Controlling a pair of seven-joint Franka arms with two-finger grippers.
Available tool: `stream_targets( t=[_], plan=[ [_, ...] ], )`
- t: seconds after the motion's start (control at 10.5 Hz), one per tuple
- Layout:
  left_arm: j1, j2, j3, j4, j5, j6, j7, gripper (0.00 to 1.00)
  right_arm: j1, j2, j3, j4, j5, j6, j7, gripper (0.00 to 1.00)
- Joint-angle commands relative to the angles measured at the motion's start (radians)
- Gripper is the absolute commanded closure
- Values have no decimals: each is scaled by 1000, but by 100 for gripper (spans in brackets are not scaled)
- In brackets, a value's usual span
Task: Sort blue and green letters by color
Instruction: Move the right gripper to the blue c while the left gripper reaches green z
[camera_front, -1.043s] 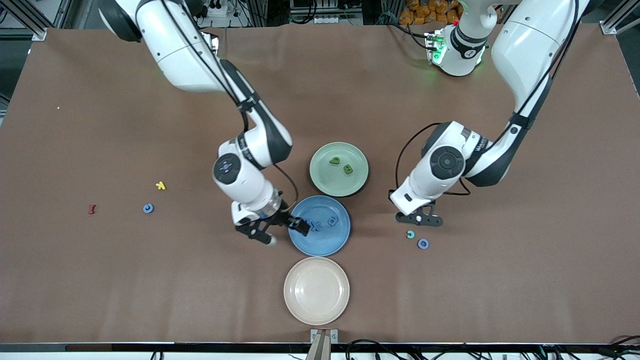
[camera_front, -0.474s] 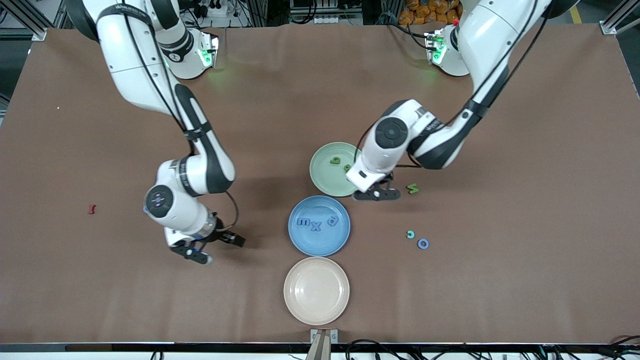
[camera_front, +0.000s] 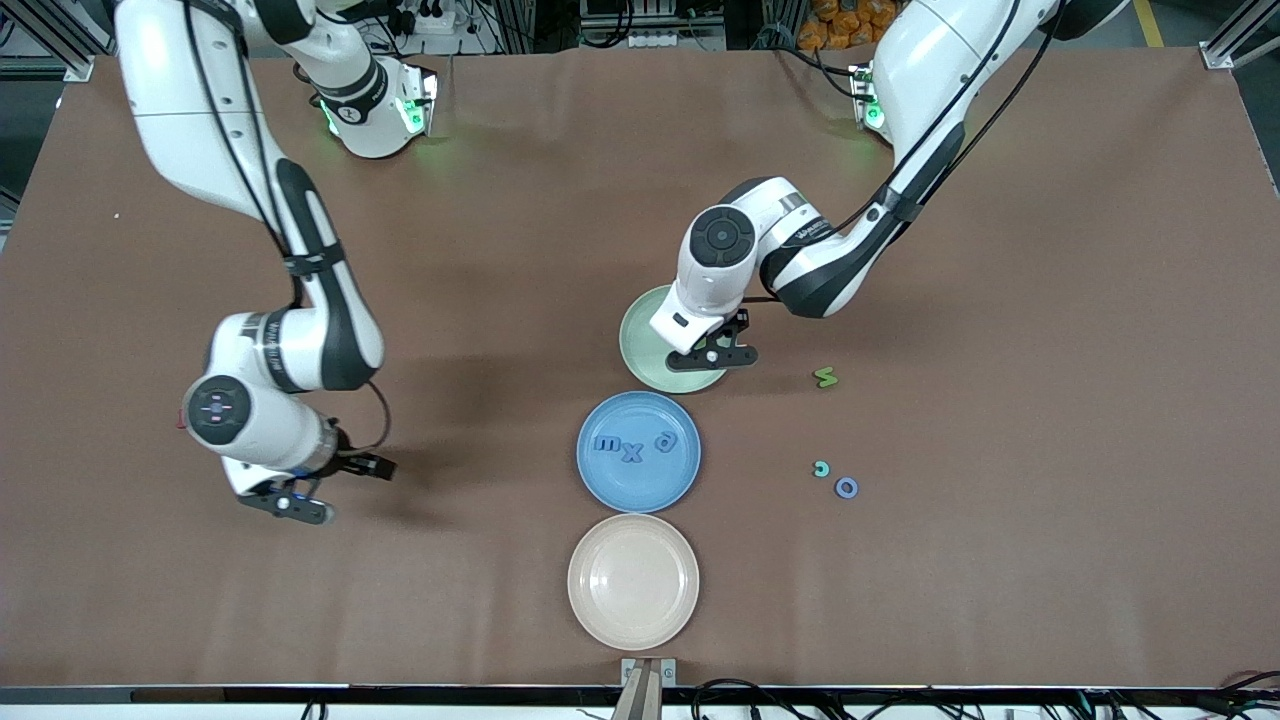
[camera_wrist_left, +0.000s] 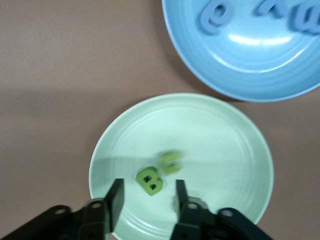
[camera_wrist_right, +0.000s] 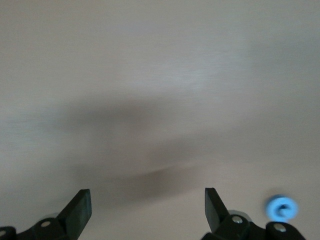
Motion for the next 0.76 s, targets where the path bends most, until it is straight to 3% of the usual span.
stream_targets(
  t=[0.0, 0.19, 0.38, 0.66],
  plan=[
    [2, 6, 14, 8, 4, -51, -25, 0, -99, -112, 9, -148, -24, 15, -128, 0],
    [11, 1, 42, -3, 49, -51, -27, 0, -138, -127, 9, -211, -23, 73, -145, 0],
    [60, -8, 43, -8, 64, -49, -19, 0, -163, -136, 11, -314, -19, 214, -158, 0],
    [131, -28, 43, -24, 64, -49, -16, 0, -176, -192, 11, -401, -18, 221, -159, 0]
  ],
)
